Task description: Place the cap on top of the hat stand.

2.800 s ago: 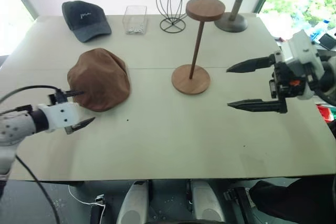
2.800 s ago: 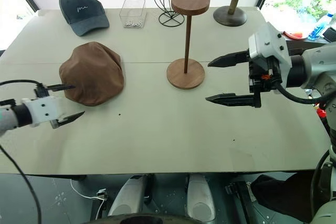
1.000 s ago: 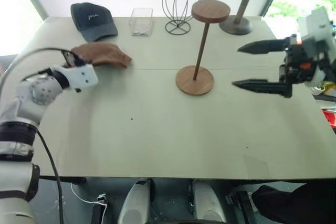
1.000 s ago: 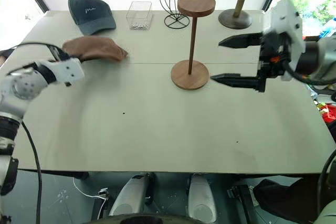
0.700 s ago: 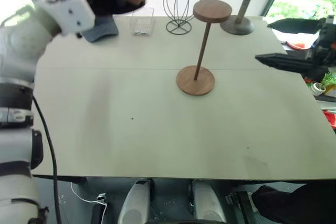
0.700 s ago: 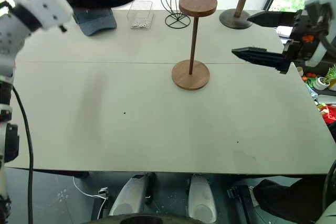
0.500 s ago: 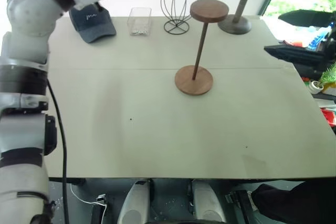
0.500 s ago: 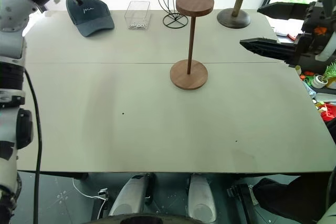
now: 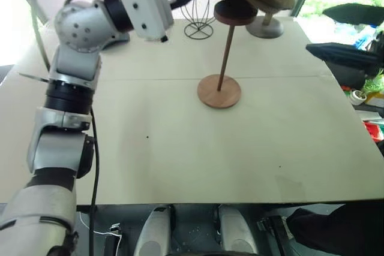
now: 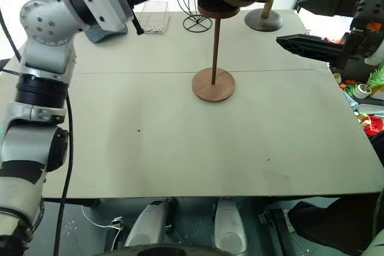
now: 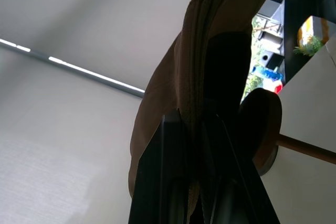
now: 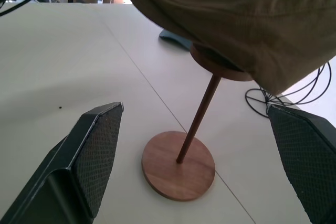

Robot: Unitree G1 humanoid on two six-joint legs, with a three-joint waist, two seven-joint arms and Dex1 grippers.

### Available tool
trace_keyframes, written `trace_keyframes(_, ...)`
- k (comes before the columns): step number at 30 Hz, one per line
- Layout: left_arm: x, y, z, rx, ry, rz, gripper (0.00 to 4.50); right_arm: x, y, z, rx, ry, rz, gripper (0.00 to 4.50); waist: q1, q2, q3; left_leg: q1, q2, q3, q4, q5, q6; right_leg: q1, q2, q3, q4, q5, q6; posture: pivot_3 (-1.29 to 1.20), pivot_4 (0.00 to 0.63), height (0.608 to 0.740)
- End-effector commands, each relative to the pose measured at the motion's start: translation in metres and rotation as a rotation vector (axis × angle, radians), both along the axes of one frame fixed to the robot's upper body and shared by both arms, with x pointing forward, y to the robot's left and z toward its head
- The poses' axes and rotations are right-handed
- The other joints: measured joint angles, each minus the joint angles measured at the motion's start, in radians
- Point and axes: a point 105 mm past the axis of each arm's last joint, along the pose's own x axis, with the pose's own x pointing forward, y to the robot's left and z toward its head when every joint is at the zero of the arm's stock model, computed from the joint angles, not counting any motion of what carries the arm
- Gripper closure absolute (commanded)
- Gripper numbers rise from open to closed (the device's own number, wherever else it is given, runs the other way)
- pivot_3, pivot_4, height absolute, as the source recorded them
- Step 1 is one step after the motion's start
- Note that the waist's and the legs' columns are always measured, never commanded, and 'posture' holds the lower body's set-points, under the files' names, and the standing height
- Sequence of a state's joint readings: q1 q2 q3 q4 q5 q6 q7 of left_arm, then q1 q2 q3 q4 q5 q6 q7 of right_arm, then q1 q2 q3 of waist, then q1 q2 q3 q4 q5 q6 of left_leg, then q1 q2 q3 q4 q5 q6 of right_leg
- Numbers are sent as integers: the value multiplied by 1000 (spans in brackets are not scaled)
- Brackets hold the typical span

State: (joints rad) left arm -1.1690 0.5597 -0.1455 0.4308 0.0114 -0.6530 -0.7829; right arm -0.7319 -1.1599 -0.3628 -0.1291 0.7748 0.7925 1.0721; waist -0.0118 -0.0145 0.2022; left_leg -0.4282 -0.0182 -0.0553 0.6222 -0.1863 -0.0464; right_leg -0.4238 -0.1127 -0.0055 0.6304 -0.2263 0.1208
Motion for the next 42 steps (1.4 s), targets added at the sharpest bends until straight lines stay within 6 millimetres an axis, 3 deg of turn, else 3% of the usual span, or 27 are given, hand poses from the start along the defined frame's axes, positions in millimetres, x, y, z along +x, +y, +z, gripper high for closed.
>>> trace_keyframes(1,2,-5,-13,38,-37,11,4460,-11,5,13,14,-66,22,0,0,0,0,0,0,0,0,0,0,0,0,0,0,0,0,0,150,740)
trace_keyframes(4,11,-7,-13,-3,-29,36,4460,-11,7,11,19,-66,25,0,2,0,0,0,0,0,1,0,0,0,0,0,0,0,0,0,150,740)
trace_keyframes(8,21,-13,2,-89,-54,56,4460,-11,9,11,28,-69,27,0,3,0,0,-2,0,-1,5,-1,2,1,0,0,0,1,2,0,150,740)
trace_keyframes(15,13,-27,-6,-53,-83,-17,4460,-13,10,14,24,-78,31,0,0,0,0,-3,-1,-1,7,-2,4,1,0,0,0,1,3,0,150,740)
trace_keyframes(24,-13,12,-22,53,-85,-22,4460,-16,10,12,10,-70,25,0,-1,1,0,-3,0,-1,6,-3,4,0,0,0,0,1,2,0,150,740)
trace_keyframes(30,-10,6,-35,64,-26,-23,4460,-15,16,6,0,-50,56,0,12,1,0,-3,-1,-1,9,-3,4,3,0,0,-1,1,2,0,150,740)
trace_keyframes(33,-9,0,-37,58,-3,-41,3350,-18,20,5,-12,-39,82,0,16,1,0,-3,-1,-1,9,-3,4,3,0,0,0,1,2,0,150,740)
trace_keyframes(39,-10,7,-42,85,25,-24,370,-20,20,5,-18,-32,85,0,14,1,0,-3,-1,-1,8,-3,5,2,0,0,0,1,2,0,150,740)
trace_keyframes(40,-10,10,-43,93,35,-14,93,-19,20,4,-19,-29,83,0,13,1,0,-3,-1,-1,8,-3,5,2,0,0,0,1,2,0,150,740)
trace_keyframes(42,-10,20,-43,112,55,9,93,-18,19,1,-25,-22,81,0,10,1,0,-3,-1,-1,8,-3,5,2,0,0,0,1,2,0,150,740)
